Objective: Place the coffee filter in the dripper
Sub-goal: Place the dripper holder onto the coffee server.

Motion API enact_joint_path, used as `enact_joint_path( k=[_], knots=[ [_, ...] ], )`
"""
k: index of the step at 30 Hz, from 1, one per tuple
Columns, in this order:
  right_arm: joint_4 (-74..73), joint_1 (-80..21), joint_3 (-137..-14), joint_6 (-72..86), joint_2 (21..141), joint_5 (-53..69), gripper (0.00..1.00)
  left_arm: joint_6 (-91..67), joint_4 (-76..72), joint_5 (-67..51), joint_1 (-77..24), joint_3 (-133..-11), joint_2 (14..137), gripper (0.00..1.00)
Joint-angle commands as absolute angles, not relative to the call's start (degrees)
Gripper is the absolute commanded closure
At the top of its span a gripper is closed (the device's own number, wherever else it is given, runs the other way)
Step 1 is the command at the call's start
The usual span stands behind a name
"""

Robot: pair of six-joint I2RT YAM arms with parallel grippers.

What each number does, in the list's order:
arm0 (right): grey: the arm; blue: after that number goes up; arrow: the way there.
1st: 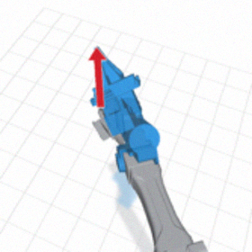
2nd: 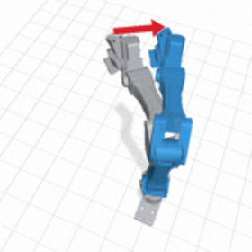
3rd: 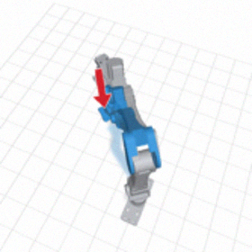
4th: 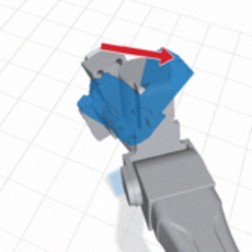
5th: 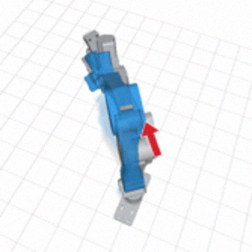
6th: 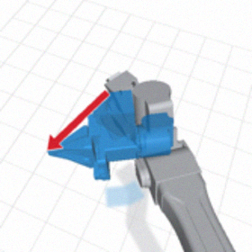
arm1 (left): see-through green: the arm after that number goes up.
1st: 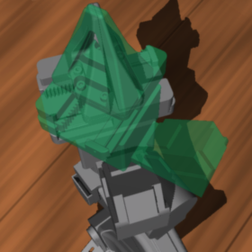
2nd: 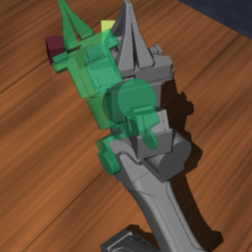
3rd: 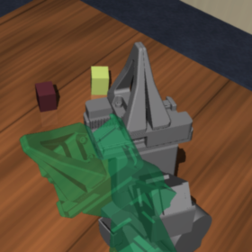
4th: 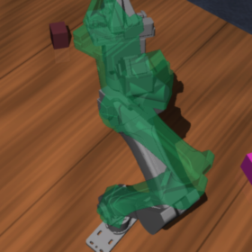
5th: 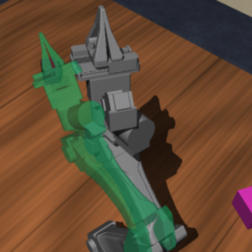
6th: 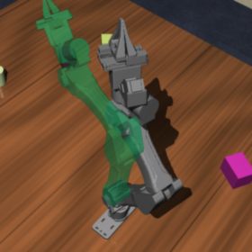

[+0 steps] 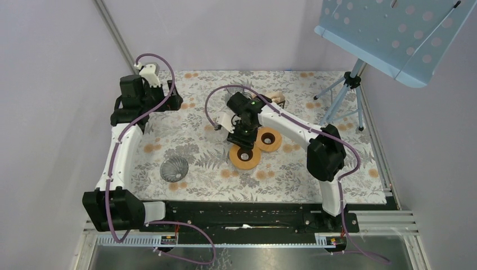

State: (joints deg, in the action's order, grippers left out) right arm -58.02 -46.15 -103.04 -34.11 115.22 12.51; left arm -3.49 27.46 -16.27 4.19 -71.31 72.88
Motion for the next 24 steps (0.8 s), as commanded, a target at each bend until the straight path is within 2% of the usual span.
enact_joint_path(
  k=[1,12,15,19,24],
  knots=[
    [-61.43,-47.2,-106.74,-33.08,116.49,10.36,0.75,-2.79,25.82,-17.92,5.07,-70.78,69.9,0.01],
    [-60.29,-48.03,-107.31,-32.16,119.06,7.83,0.73,-1.51,25.53,-19.17,5.38,-69.37,69.57,0.01],
    [-59.94,-48.07,-107.03,-31.92,119.08,7.5,0.66,-1.11,25.19,-19.31,5.37,-68.72,69.35,0.01],
    [-58.19,-48.07,-106.0,-30.85,117.9,7.43,0.5,-0.46,24.69,-19.82,5.32,-67.83,69.4,0.01],
    [-56.88,-48.08,-105.67,-30.07,116.19,7.41,0.44,1.16,23.91,-19.71,5.36,-65.93,69.49,0.01]
  ],
)
